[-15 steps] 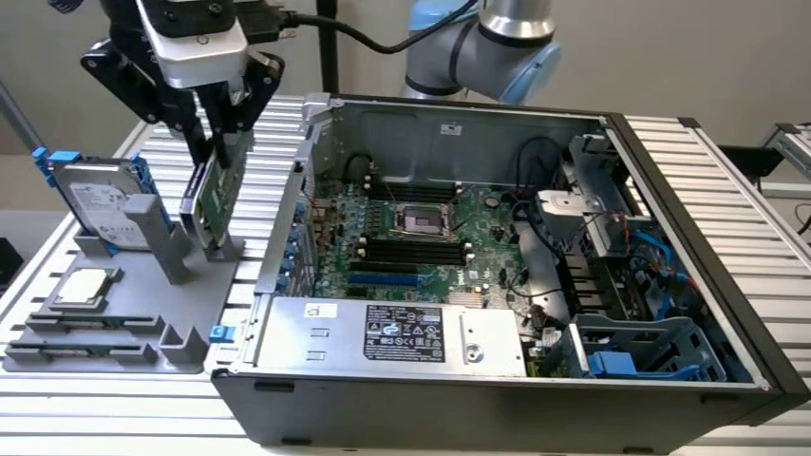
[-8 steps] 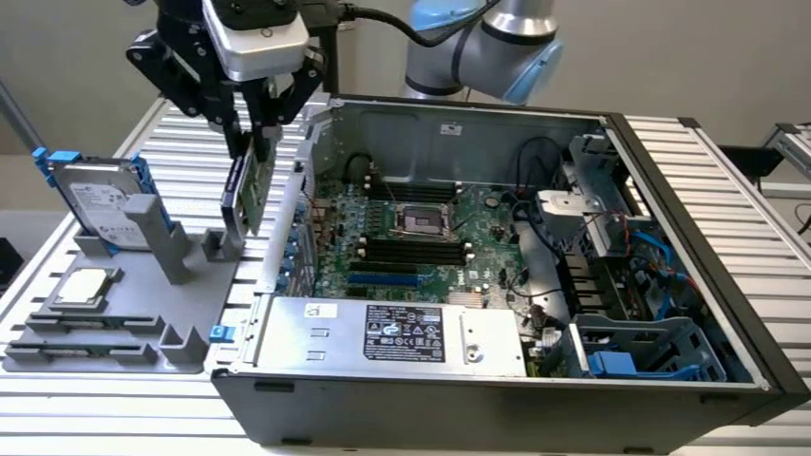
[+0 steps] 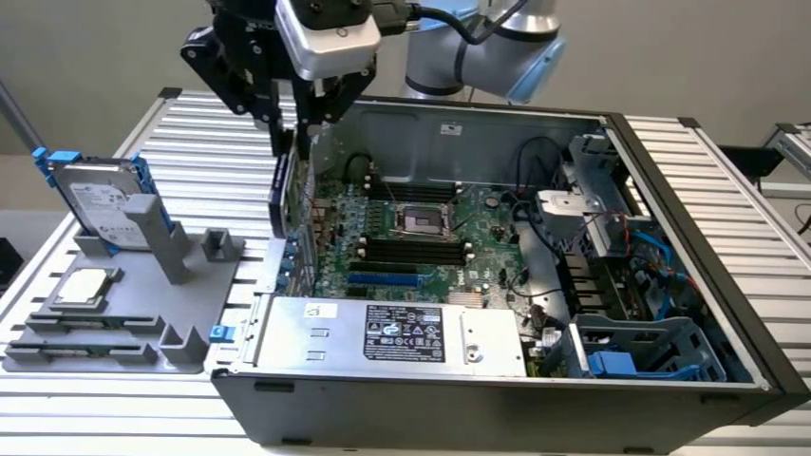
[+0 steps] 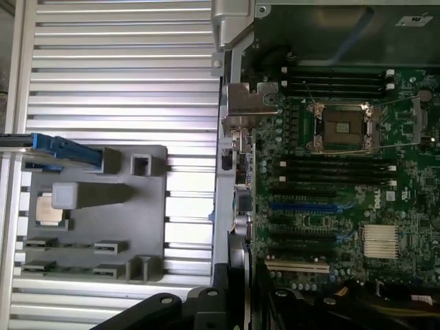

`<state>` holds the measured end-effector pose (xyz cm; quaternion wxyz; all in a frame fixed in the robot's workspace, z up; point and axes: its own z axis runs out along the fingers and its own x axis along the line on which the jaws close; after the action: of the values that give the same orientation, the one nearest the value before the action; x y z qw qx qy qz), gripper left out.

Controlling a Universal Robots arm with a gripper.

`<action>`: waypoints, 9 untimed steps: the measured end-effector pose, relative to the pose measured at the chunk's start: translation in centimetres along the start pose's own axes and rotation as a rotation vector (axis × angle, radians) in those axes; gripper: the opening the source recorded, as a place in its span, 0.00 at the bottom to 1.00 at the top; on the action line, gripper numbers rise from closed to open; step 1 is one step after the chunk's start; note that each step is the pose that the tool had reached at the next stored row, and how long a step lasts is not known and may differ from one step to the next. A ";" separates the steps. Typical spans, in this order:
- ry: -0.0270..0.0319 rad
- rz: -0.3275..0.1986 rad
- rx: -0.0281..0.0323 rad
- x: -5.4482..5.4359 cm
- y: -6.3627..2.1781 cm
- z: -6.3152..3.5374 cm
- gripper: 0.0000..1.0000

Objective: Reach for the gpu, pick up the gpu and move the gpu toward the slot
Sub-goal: 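Pick up the gpu and move the gpu toward the slot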

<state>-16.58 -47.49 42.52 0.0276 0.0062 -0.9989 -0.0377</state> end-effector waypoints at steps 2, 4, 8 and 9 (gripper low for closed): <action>0.0012 0.000 0.0000 -0.9 -0.01 -0.05 0.26; 0.0023 0.000 0.0000 -1.9 -0.02 -0.10 0.26; 0.0037 0.000 0.0000 -3.7 -0.03 -0.15 0.26; 0.0042 0.000 -0.0001 -4.1 -0.02 -0.15 0.26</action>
<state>-12.46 -47.46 42.44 0.0297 0.0061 -0.9988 -0.0377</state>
